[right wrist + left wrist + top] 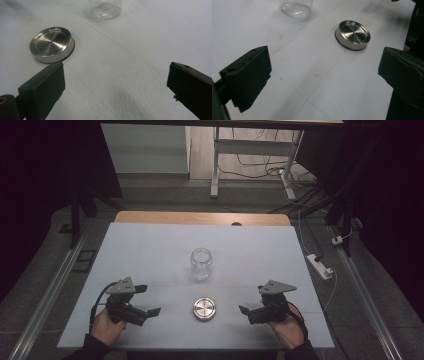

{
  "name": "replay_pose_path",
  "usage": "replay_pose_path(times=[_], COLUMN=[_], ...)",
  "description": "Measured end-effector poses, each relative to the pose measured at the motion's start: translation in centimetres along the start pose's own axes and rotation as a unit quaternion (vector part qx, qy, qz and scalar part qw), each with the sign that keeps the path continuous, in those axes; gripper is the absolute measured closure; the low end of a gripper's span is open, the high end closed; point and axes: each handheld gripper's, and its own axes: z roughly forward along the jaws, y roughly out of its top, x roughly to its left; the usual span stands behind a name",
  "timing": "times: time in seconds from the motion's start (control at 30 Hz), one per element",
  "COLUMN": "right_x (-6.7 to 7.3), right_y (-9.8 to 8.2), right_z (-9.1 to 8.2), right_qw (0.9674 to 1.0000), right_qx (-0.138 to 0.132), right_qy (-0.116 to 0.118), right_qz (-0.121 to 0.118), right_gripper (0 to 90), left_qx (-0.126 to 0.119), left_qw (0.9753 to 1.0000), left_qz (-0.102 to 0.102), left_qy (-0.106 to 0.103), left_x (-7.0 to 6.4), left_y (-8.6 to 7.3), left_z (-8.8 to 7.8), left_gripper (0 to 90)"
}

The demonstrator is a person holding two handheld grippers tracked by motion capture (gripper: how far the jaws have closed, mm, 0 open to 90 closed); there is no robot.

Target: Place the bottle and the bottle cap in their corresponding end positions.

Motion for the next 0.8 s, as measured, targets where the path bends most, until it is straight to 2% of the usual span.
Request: replay_pose_path(times=[0.2,0.37,0.6,0.8], right_x=[-0.6,-1.2,-1.6,-1.9], right_y=[-1.2,-2.3,-3.8,-4.9], right_z=[-1.5,-2.6,-3.8,-4.5], right_qw=[0.9995,0.9987,0.9971,0.9953], right_qx=[-0.013,-0.012,-0.010,-0.006], right_qy=[-0.009,-0.021,-0.033,-0.033], right_qz=[0.027,0.046,0.067,0.091], right_gripper=[0.0,0.0,0.0,0.0], left_qx=[-0.008,-0.008,-0.020,-0.012], left_qw=[0.9997,0.9986,0.9956,0.9927], left_qz=[-0.018,-0.032,-0.066,-0.083], left_qy=[0.015,0.041,0.063,0.086], left_x=[0.0,0.1,0.2,0.2], left_y=[-1.6,-3.2,-5.2,-6.6], left_z=[-2.0,-3.7,-5.6,-6.5], left_gripper=[0.0,0.0,0.0,0.0])
